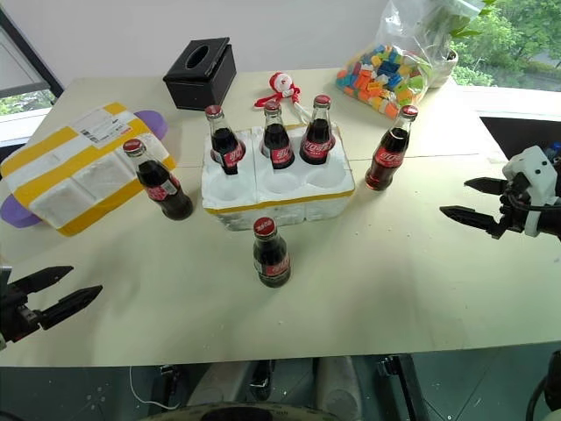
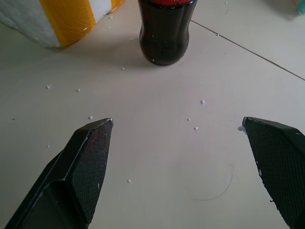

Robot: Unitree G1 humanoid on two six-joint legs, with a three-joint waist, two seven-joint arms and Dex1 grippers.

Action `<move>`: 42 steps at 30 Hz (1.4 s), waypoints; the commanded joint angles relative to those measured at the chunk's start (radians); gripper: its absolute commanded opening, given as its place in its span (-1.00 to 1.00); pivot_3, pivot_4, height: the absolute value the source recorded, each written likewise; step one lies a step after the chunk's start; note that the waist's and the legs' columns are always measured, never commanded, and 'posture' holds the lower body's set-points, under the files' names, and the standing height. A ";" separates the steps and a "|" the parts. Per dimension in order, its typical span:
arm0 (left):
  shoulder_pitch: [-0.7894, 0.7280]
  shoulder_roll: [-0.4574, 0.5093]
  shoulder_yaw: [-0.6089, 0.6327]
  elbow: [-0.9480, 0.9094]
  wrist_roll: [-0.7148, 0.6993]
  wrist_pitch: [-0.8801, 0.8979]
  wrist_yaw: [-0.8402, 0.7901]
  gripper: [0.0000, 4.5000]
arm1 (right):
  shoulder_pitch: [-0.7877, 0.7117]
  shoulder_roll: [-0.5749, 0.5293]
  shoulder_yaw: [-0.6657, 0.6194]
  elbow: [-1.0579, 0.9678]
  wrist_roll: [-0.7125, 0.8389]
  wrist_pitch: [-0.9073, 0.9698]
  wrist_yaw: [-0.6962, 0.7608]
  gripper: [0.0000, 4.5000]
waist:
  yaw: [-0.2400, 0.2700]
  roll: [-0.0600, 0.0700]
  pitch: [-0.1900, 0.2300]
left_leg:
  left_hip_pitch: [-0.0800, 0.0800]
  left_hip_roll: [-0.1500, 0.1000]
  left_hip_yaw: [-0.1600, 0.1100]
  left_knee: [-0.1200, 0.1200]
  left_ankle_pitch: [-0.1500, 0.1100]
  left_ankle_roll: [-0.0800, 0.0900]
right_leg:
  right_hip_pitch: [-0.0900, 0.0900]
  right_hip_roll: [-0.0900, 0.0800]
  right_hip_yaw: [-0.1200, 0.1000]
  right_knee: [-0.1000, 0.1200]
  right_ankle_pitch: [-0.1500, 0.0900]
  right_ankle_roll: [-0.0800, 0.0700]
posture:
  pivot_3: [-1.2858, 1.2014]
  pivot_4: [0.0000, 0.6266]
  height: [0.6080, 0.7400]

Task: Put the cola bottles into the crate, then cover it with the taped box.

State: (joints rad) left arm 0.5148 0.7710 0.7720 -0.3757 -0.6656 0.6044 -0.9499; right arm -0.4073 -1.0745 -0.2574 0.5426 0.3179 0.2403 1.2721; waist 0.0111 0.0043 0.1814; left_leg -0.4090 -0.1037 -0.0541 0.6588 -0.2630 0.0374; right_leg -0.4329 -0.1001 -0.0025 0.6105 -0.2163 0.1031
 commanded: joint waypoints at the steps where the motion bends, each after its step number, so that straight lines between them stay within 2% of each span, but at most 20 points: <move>1: -0.005 -0.002 0.012 -0.016 -0.002 -0.019 0.003 0.99 | -0.003 -0.004 -0.025 -0.037 0.013 -0.008 -0.008 1.00 | -0.001 0.000 0.000 | 0.000 0.000 0.000 0.000 0.000 0.000 | 0.000 0.000 0.000 0.000 0.000 0.000 | 0.03 -0.52 0.88; 13: -0.080 0.009 0.007 0.027 0.016 -0.030 0.044 0.99 | 0.016 -0.013 -0.037 -0.049 0.019 -0.003 -0.031 1.00 | 0.000 0.000 0.000 | 0.000 0.000 0.000 0.000 0.000 0.000 | 0.000 0.000 0.000 0.000 0.000 0.000 | 0.03 -0.52 0.88; 20: -0.178 0.015 0.030 0.054 -0.072 0.027 0.066 0.99 | 0.055 -0.052 -0.120 -0.172 0.112 0.148 -0.006 1.00 | 0.002 0.000 0.000 | 0.000 0.000 0.000 0.000 0.000 0.000 | 0.000 0.000 0.000 0.000 0.000 0.000 | 0.03 -0.52 0.88; 23: -0.291 0.059 0.010 0.096 -0.109 0.054 0.073 0.99 | 0.084 -0.073 -0.179 -0.298 0.193 0.263 0.018 1.00 | 0.003 0.000 0.000 | 0.000 0.000 0.000 0.000 0.000 0.000 | 0.000 0.000 0.000 0.001 0.000 0.000 | 0.03 -0.52 0.88; 27: -0.478 0.107 -0.107 0.199 -0.088 0.047 0.060 0.99 | 0.122 -0.115 -0.227 -0.488 0.310 0.414 0.070 1.00 | 0.004 0.001 0.000 | 0.000 0.000 0.000 0.000 0.000 0.000 | 0.000 0.001 0.000 0.002 0.000 0.000 | 0.03 -0.52 0.88; 32: -0.672 0.110 -0.316 0.306 -0.012 0.008 0.014 0.99 | 0.056 -0.150 -0.249 -0.672 0.473 0.585 0.047 1.00 | -0.001 0.001 0.000 | 0.000 0.000 0.000 0.000 0.000 0.000 | -0.001 0.001 0.000 0.002 0.001 0.002 | 0.03 -0.52 0.88; 36: -0.775 0.087 -0.433 0.387 0.049 -0.042 -0.022 0.99 | -0.017 -0.136 -0.251 -0.759 0.578 0.674 -0.011 1.00 | 0.002 0.000 0.000 | 0.000 0.000 0.000 -0.001 0.000 -0.001 | -0.002 0.001 0.000 0.002 0.002 0.002 | 0.03 -0.52 0.88; 42: -0.879 0.048 -0.530 0.500 0.118 -0.118 -0.060 0.99 | -0.062 -0.107 -0.265 -0.861 0.710 0.748 -0.094 1.00 | 0.003 0.000 0.000 | -0.001 -0.001 0.000 -0.001 0.000 0.000 | -0.003 0.000 0.000 0.001 0.002 0.002 | 0.03 -0.52 0.88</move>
State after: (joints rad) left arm -0.3368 0.8170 0.2452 0.1115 -0.5664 0.5207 -0.9991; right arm -0.4494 -1.1834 -0.4820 -0.2775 0.9714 0.9756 1.1965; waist 0.0138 0.0045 0.1817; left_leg -0.4106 -0.1044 -0.0538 0.6581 -0.2629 0.0370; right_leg -0.4359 -0.1006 -0.0020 0.6120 -0.2146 0.1054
